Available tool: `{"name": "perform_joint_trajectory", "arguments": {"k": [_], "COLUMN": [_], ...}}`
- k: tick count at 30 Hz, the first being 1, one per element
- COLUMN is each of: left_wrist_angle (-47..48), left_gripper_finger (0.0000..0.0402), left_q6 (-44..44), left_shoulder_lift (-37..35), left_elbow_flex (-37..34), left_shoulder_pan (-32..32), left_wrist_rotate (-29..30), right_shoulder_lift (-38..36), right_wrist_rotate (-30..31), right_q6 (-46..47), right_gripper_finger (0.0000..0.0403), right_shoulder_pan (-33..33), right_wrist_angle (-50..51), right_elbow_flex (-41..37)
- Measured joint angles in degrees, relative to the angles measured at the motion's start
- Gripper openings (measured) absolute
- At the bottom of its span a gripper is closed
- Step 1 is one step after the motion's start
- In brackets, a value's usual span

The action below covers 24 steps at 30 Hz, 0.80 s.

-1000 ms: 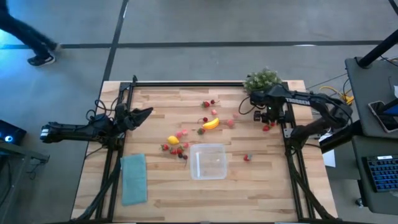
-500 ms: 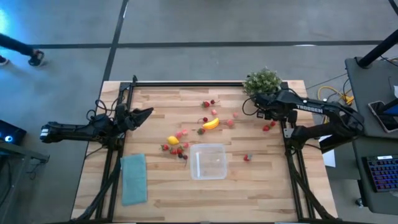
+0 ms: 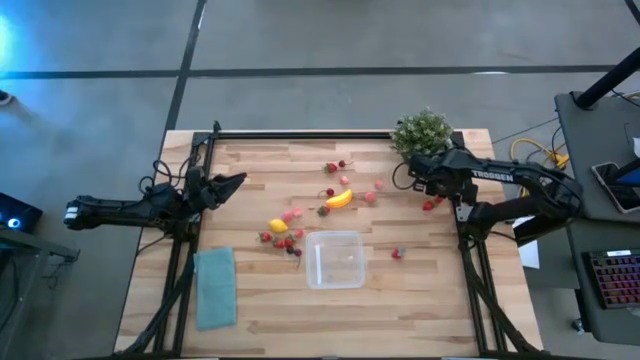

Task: Pick and placing Produce into tupperware
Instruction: Put the red cherry into the transparent container

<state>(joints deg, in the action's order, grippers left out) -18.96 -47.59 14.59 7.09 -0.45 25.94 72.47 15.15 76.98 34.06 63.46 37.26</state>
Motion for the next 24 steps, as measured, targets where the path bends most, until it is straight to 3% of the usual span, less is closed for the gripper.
{"name": "perform_joint_trajectory", "arguments": {"k": [9,24], "left_wrist_angle": [0.0,0.0], "left_gripper_finger": [0.0276,0.0276], "left_q6": [0.0,0.0], "left_shoulder_lift": [0.0,0.0], "left_elbow_flex": [0.0,0.0], "left_shoulder_pan": [0.0,0.0], "left_wrist_rotate": [0.7,1.4], "right_shoulder_lift": [7.1,8.6], "right_wrist_rotate": [-3.5,1.4], "right_q6": [-5.0,-6.9], "right_gripper_finger": [0.0164,0.0151], "right_shoulder_pan": [0.0,0.8], "right_wrist_angle": [-0.9,-3.5], "right_elbow_flex": [-0.7,-0.5]}}
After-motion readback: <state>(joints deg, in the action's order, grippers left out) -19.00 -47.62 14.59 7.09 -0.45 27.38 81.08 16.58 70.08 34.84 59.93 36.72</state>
